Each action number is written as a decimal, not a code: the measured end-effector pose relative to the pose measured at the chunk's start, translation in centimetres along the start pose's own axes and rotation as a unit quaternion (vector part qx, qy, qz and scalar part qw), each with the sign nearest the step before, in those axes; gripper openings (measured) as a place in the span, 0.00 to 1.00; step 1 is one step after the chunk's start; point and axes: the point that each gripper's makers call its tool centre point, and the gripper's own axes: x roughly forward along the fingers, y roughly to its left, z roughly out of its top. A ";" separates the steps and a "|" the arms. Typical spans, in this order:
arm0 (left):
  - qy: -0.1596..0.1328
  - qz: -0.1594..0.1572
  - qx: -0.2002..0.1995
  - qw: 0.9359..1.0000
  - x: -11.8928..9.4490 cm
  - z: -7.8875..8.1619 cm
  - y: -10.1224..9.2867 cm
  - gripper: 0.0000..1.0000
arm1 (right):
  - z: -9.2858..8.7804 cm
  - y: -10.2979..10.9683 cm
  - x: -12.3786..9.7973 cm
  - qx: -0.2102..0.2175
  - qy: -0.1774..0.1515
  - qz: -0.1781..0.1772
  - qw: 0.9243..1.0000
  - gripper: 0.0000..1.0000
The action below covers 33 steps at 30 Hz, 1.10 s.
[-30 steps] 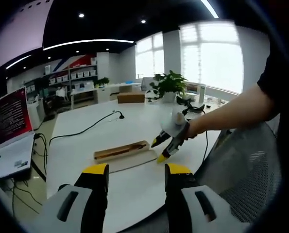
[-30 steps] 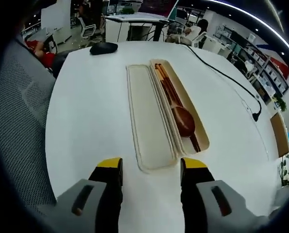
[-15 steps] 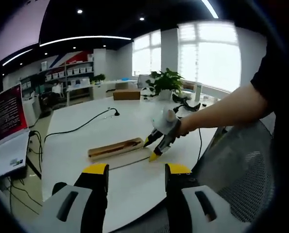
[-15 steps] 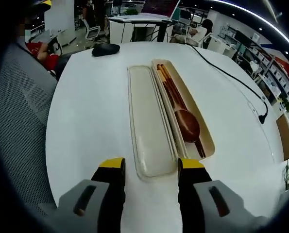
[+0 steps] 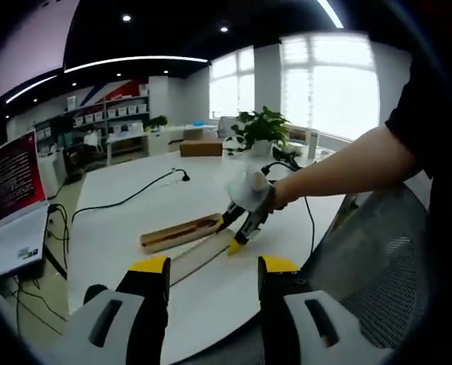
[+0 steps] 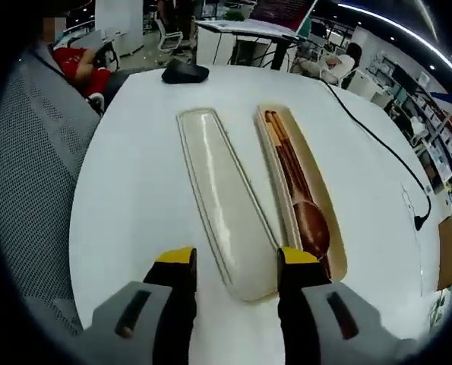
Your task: Arrange the utensils inside the cutlery case until each visible utensil rests in its matching compartment.
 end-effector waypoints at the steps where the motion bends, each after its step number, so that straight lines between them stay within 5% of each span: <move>1: 0.000 0.000 0.000 1.000 0.0 0.0 0.0 0.47 | 0.1 -0.4 0.1 -0.001 0.000 -0.005 1.000 0.48; 16: 0.007 -0.002 0.001 1.000 0.1 -0.2 0.0 0.47 | -0.7 -0.9 0.4 0.038 0.002 0.042 0.998 0.46; 33: 0.011 -0.005 0.001 1.000 0.2 -0.3 -0.1 0.47 | -0.5 0.0 0.5 0.080 -0.023 0.042 0.996 0.38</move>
